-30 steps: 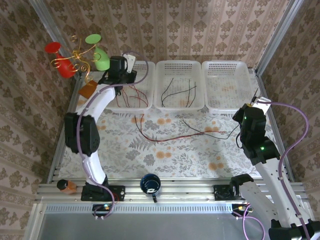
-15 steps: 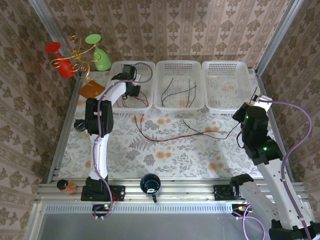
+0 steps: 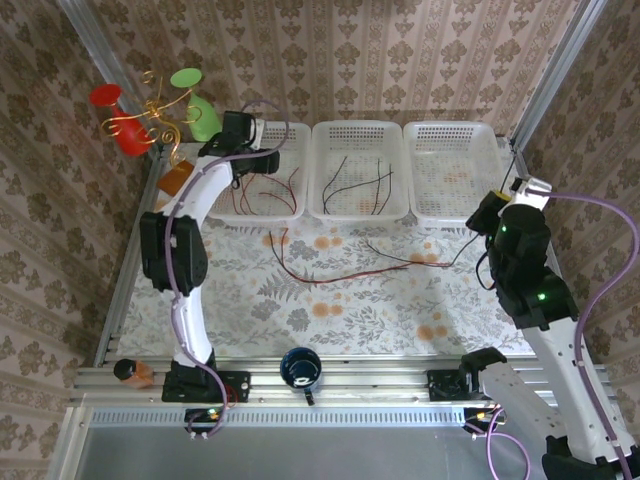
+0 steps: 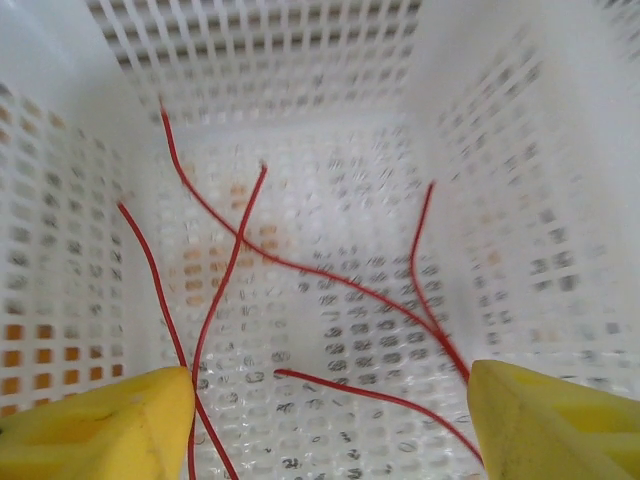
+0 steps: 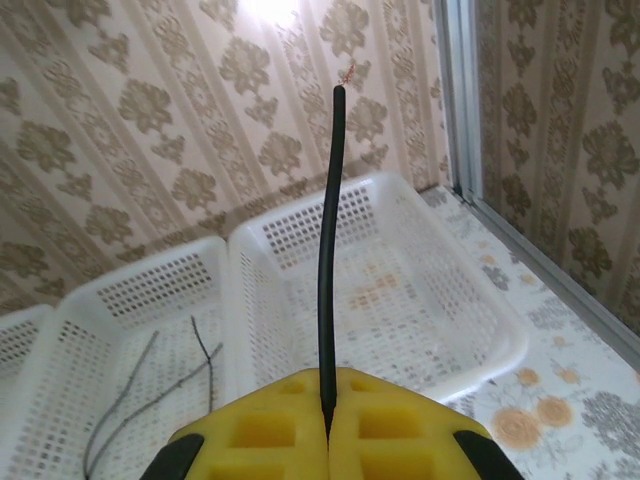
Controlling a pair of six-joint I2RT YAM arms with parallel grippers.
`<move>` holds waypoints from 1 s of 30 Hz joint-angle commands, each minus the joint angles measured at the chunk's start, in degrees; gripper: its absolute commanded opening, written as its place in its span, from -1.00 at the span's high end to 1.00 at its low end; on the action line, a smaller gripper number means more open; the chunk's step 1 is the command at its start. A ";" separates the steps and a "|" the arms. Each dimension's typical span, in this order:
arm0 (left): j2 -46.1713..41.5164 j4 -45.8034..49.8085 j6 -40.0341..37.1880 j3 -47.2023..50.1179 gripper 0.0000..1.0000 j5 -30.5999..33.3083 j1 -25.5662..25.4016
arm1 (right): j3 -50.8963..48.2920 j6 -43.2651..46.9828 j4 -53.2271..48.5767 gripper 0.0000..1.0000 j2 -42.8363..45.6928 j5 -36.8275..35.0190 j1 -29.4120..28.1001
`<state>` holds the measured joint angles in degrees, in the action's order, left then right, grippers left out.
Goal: Untangle the cables
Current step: Place the cable into the container, then place the cable in the container.
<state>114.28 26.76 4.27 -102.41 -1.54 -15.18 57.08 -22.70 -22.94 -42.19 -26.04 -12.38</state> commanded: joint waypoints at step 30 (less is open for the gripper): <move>-42.34 -22.30 -0.35 50.05 -0.63 -5.28 -20.06 | 52.57 11.49 22.09 1.00 -38.61 11.99 -11.24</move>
<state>74.35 6.63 3.88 -53.67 -4.01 -35.11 105.21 -14.00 -4.16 -77.45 -14.68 -23.18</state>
